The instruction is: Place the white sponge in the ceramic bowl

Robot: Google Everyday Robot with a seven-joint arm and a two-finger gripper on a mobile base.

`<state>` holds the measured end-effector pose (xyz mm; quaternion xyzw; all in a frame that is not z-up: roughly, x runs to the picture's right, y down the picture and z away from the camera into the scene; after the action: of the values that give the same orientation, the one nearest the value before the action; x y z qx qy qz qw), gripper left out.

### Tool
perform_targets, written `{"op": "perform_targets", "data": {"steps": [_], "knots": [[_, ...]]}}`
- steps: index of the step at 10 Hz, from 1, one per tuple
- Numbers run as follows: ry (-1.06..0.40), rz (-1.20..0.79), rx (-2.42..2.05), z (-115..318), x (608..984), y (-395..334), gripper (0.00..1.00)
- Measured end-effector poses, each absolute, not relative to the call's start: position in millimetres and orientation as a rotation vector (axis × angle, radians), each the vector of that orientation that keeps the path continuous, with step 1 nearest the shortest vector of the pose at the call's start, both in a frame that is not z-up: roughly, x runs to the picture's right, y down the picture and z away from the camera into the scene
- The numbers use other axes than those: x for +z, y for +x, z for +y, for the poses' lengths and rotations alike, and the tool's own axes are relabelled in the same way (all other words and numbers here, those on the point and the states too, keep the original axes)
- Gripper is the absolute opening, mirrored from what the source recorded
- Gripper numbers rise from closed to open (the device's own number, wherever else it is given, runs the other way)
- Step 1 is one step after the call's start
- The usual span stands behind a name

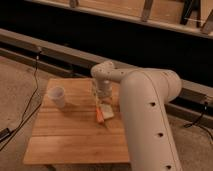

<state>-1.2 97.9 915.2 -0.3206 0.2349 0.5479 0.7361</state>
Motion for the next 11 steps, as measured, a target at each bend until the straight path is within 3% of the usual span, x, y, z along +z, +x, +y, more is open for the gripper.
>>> {"op": "perform_targets", "data": {"steps": [11], "knots": [[-0.703, 0.525, 1.222, 99.8, 918.0, 4.9, 0.65]]}}
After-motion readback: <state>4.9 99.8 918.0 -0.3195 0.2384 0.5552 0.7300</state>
